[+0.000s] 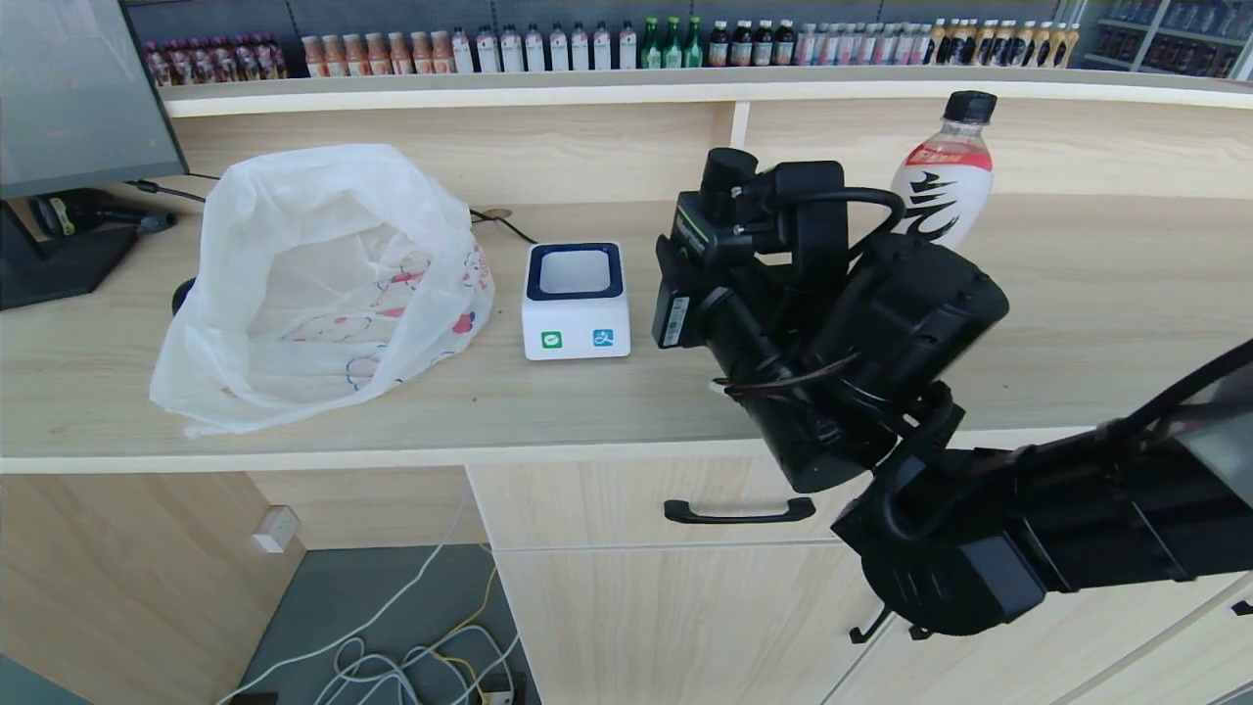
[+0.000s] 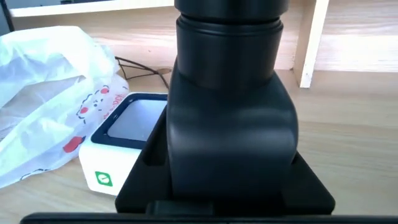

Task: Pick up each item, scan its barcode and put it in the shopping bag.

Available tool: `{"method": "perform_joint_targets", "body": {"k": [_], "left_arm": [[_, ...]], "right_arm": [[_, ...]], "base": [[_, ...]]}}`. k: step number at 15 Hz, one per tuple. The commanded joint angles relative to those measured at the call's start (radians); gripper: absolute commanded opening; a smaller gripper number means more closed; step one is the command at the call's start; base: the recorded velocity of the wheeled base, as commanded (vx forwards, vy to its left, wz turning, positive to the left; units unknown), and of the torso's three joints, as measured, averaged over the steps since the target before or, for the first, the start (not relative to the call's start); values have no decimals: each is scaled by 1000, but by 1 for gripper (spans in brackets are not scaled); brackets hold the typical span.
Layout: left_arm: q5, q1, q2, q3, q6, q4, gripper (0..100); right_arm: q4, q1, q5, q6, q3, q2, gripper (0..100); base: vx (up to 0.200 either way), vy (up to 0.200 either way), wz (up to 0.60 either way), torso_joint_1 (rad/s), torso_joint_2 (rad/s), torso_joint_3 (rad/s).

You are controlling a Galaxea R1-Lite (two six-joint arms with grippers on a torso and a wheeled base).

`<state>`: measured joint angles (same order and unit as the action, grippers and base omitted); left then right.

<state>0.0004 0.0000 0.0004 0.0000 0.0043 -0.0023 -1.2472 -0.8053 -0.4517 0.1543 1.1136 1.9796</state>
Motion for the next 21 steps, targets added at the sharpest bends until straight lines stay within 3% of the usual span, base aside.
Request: {"method": "perform_joint_targets", "body": {"k": [1,8,18,21], "left_arm": [[0,0,0,0,0,-1,100],[1,0,0,0,0,-1,100],[1,0,0,0,0,-1,100],[1,0,0,0,0,-1,100]], "right_arm": [[-3,-57,1,-2,-75,-77,0],[-57,-190,-7,-2,-390,-268,0],[-110,-259,-7,59,-543,-289,0],[-166,-273,-10,195,-615,-306,0]], "base": [[0,0,0,0,0,0],[0,0,0,0,0,0],[0,0,0,0,0,0],[0,0,0,0,0,0]]}}
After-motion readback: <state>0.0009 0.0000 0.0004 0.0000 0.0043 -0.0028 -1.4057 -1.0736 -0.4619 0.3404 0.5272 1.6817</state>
